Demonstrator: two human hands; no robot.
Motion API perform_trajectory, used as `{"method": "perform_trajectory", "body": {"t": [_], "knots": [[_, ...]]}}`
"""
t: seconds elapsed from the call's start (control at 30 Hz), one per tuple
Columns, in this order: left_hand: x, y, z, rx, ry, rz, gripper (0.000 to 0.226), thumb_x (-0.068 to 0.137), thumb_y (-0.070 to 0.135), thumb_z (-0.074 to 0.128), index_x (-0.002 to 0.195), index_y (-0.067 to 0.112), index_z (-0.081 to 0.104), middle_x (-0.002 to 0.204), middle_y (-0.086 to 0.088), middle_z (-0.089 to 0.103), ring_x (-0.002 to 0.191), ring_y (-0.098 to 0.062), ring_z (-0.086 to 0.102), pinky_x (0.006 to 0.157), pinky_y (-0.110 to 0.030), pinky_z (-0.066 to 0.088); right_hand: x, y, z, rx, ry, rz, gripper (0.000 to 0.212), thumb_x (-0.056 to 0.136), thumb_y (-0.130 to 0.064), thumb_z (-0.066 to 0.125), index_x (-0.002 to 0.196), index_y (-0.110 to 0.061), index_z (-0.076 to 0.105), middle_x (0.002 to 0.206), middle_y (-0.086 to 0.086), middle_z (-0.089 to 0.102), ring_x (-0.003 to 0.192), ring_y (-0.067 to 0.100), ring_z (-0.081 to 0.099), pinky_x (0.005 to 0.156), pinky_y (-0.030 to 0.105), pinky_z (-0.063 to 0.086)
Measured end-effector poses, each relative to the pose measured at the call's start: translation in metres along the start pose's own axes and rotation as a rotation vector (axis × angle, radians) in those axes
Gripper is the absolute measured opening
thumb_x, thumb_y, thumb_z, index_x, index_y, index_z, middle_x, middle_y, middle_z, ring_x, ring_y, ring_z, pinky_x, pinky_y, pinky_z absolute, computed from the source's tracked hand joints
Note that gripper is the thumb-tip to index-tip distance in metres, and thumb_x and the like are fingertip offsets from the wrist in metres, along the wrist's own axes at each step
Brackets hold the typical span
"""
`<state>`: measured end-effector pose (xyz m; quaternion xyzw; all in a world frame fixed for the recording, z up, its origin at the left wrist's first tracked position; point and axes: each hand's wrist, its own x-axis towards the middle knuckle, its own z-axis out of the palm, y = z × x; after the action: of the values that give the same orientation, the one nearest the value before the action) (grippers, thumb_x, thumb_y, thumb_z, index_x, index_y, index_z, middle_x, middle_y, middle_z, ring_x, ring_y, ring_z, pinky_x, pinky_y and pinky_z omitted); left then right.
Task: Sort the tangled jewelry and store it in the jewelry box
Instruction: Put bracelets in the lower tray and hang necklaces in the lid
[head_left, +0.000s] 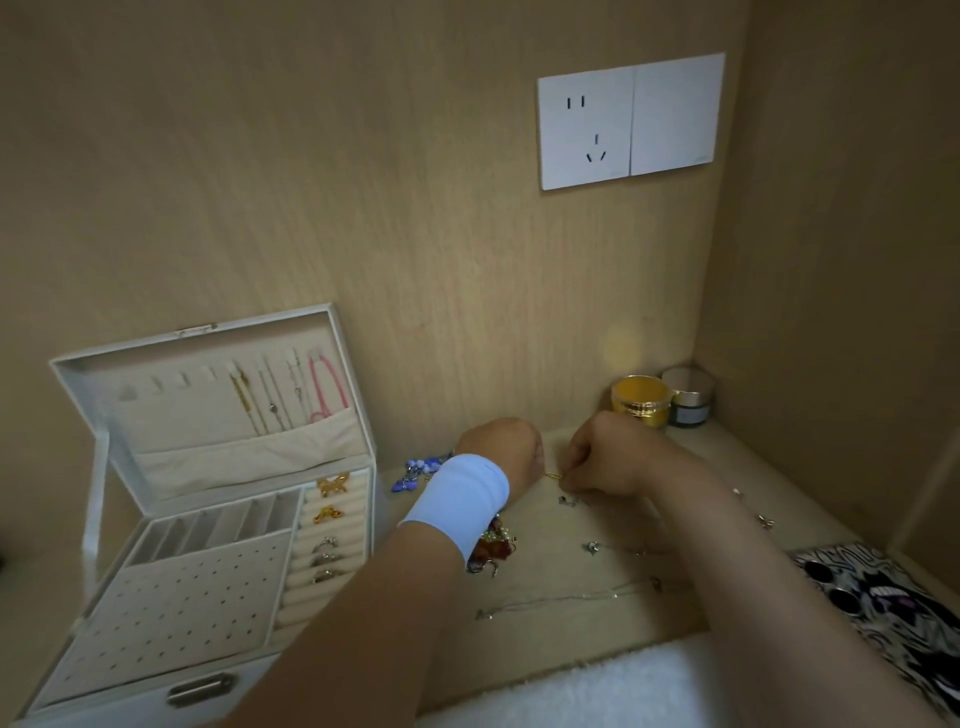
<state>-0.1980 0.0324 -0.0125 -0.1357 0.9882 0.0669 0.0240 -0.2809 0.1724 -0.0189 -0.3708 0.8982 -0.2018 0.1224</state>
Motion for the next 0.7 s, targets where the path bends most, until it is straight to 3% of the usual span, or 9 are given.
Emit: {"method": "perform_trajectory", "body": {"t": [0.1, 0.2, 0.33, 0.43, 0.57, 0.7], "knots": [[-0.005, -0.003, -0.003, -0.120, 0.047, -0.025, 0.026, 0.100, 0.023, 0.042, 0.103, 0.010, 0.064, 0.104, -0.007, 0.066, 0.087, -0.022, 0.059, 0.074, -0.029, 0.045, 0.000, 0.003, 0.000, 0.017, 0.005, -0.003, 0.010, 0.075, -0.031, 0.083, 0.078, -0.029, 0.074, 0.078, -0.017, 0.066, 0.083, 0.007, 0.064, 0.079, 0.027, 0.055], [-0.013, -0.010, -0.017, -0.384, 0.145, -0.044, 0.022, 0.101, 0.023, 0.042, 0.101, 0.011, 0.060, 0.101, -0.001, 0.068, 0.090, -0.023, 0.062, 0.082, -0.035, 0.049, -0.001, 0.004, -0.004, 0.012, 0.013, -0.022, 0.024, 0.087, -0.025, 0.071, 0.065, -0.018, 0.067, 0.065, -0.005, 0.060, 0.069, 0.013, 0.056, 0.061, 0.025, 0.045], [-0.030, -0.020, -0.043, -0.660, 0.265, -0.007, 0.013, 0.099, 0.021, 0.050, 0.090, 0.022, 0.060, 0.090, 0.006, 0.070, 0.072, -0.013, 0.062, 0.069, -0.032, 0.050, -0.008, -0.005, -0.018, 0.177, 0.024, -0.012, 0.024, 0.096, -0.027, 0.063, 0.076, -0.018, 0.072, 0.067, -0.006, 0.066, 0.063, 0.009, 0.055, 0.058, 0.024, 0.041], [-0.047, -0.035, -0.062, -0.706, 0.358, 0.022, 0.013, 0.097, 0.017, 0.053, 0.091, 0.022, 0.063, 0.085, 0.007, 0.068, 0.064, -0.002, 0.053, 0.067, -0.026, 0.046, -0.013, -0.024, -0.030, 0.250, 0.067, -0.070, 0.026, 0.099, -0.030, 0.060, 0.088, -0.012, 0.076, 0.067, -0.004, 0.065, 0.054, 0.004, 0.053, 0.055, 0.022, 0.041], [-0.080, -0.065, -0.086, -0.701, 0.404, 0.047, 0.017, 0.100, 0.019, 0.054, 0.103, 0.028, 0.068, 0.089, 0.010, 0.067, 0.076, 0.004, 0.057, 0.079, -0.021, 0.047, -0.027, -0.064, -0.037, 0.399, 0.056, -0.193, 0.024, 0.101, -0.027, 0.058, 0.090, -0.016, 0.077, 0.057, -0.008, 0.059, 0.045, 0.003, 0.045, 0.052, 0.021, 0.038], [-0.116, -0.101, -0.102, -0.704, 0.388, 0.052, 0.019, 0.099, 0.019, 0.057, 0.094, 0.030, 0.072, 0.082, 0.014, 0.067, 0.070, 0.003, 0.059, 0.081, -0.029, 0.053, -0.037, -0.113, -0.037, 0.519, 0.044, -0.300, 0.024, 0.102, -0.021, 0.057, 0.092, -0.011, 0.077, 0.051, -0.008, 0.052, 0.043, 0.007, 0.041, 0.047, 0.021, 0.036]]}}
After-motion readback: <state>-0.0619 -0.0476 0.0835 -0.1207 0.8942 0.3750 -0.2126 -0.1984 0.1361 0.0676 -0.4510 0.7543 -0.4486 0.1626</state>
